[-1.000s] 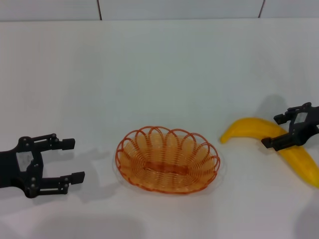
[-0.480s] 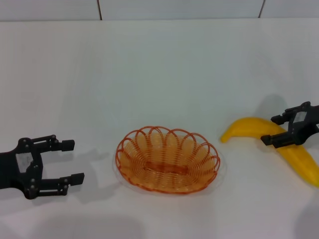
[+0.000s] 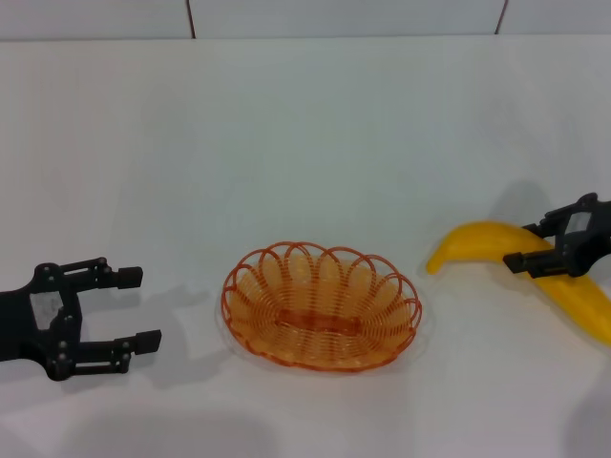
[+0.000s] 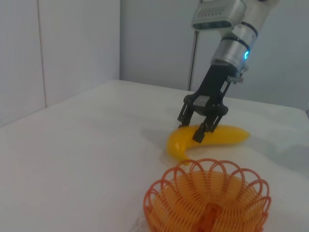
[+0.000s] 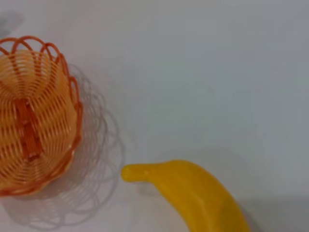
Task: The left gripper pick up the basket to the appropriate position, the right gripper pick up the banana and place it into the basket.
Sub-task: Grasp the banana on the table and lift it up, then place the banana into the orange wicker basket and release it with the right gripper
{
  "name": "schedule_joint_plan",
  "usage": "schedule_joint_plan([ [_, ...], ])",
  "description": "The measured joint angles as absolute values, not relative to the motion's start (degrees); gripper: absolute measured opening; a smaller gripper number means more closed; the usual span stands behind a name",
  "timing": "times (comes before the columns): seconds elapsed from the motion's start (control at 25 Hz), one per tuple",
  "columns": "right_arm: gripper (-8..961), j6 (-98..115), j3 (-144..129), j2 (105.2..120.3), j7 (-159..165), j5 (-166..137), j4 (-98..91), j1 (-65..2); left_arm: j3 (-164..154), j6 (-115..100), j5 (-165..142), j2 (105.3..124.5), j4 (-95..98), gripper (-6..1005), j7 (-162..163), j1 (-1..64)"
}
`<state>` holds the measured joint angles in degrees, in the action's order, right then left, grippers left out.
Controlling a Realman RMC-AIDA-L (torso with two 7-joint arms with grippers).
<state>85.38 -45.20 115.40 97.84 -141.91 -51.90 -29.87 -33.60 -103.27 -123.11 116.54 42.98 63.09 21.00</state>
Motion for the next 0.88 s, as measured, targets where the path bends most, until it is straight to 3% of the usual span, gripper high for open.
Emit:
schedule_joint_plan([
  [0.2, 499, 89.1, -41.4, 115.34, 97.8, -141.0, -54.9, -30.0, -33.6, -103.3, -123.1, 116.54, 43.0, 816, 63.1, 20.9],
  [0.44, 510, 101.6, -34.2, 113.06, 96.5, -127.9, -60.4, -30.9, -33.6, -103.4, -123.5, 116.54, 43.0, 816, 63.1, 20.7],
  [0.56, 515, 108.0, -34.5, 112.75, 95.6, -119.0, -62.1, -31.0, -33.6, -103.7, -124.3, 116.51, 43.1, 816, 63.1, 20.5],
  [0.88, 529, 115.2, -43.1, 116.23, 95.9, -107.1, -68.0, -31.1, -33.6, -103.8, -125.2, 116.46, 43.1, 815, 63.1, 20.9],
])
